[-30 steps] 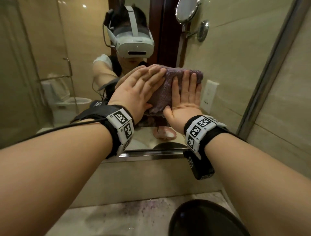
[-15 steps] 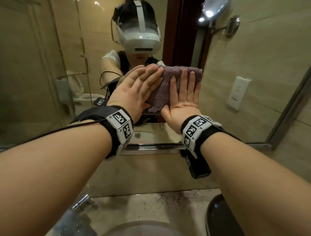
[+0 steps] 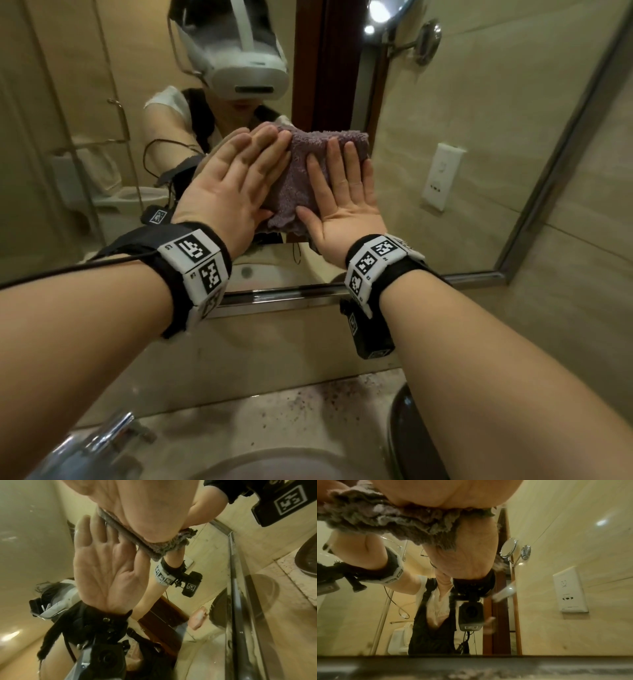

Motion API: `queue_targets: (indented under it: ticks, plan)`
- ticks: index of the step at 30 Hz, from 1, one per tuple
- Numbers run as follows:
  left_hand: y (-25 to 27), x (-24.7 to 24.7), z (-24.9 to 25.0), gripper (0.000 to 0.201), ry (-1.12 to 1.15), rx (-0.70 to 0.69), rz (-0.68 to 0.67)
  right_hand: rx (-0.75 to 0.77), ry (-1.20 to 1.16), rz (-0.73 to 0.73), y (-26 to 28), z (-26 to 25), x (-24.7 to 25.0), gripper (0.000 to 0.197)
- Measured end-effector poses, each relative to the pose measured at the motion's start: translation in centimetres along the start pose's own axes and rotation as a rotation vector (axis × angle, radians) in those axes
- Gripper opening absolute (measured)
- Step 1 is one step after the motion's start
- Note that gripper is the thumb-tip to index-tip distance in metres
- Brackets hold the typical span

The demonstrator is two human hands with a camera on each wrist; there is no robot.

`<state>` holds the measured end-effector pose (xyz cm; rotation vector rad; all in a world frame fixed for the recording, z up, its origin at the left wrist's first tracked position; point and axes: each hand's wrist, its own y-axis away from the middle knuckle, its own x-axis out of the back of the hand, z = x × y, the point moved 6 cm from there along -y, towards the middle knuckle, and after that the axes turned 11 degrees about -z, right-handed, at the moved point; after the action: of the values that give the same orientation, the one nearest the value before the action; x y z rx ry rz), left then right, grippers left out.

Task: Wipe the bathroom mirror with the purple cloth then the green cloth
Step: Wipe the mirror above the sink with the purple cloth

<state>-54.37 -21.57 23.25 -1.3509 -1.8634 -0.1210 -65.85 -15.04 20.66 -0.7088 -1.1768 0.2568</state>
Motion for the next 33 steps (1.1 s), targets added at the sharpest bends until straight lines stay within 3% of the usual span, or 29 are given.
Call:
queue_targets:
  ticks: [9,14,19,25,33]
  plan:
    - [-1.6,1.1,4.5,0.072,-0.019,-0.069,-0.051,0.034,0.023,0.017,2.2,4.7,-1.2,0.069]
    - [-3.2,3.2,7.8,0.075,-0.022,-0.102,-0.063,-0.026,0.035,-0.020,3.8,8.3,-1.7,0.074]
    - [-6.2,5.8,12.7,0.076,0.016,-0.143,-0.057,-0.140,0.032,-0.136,6.2,14.1,-2.1,0.070]
    - [-10.4,10.9,19.3,0.076,0.032,-0.207,-0.021,-0.318,0.039,-0.392,9.3,22.3,-2.3,0.072]
    - [-14.2,16.1,24.9,0.075,0.029,-0.227,0.012,-0.501,0.104,-0.522,10.9,28.5,-0.5,0.071]
